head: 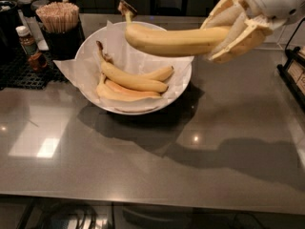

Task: Pick banana from white bowl

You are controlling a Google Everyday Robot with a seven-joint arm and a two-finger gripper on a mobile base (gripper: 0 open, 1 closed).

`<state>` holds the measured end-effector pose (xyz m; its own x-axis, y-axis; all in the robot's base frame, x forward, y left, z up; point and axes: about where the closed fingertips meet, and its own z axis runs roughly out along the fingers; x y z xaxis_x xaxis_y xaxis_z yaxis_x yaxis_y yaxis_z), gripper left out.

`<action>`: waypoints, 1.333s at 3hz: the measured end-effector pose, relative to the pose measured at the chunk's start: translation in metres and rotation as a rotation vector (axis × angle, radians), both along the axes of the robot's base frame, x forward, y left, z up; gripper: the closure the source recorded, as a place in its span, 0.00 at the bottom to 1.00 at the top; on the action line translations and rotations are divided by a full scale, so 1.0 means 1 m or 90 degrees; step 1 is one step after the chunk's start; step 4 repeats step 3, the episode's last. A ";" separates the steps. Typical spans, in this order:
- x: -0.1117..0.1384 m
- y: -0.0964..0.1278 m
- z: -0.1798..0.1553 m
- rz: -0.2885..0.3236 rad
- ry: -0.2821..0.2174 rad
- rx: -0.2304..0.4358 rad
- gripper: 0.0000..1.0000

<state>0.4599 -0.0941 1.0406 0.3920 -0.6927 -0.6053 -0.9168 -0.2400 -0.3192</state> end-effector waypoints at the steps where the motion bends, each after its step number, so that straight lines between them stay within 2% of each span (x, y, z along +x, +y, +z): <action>1: -0.012 -0.016 -0.011 0.021 -0.016 -0.035 1.00; 2: -0.056 -0.024 -0.023 0.077 -0.089 -0.099 1.00; 4: -0.055 -0.024 -0.023 0.076 -0.090 -0.099 1.00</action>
Offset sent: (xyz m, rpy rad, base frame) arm -0.1269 -0.0383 -0.0391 -0.3022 -0.2350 0.2650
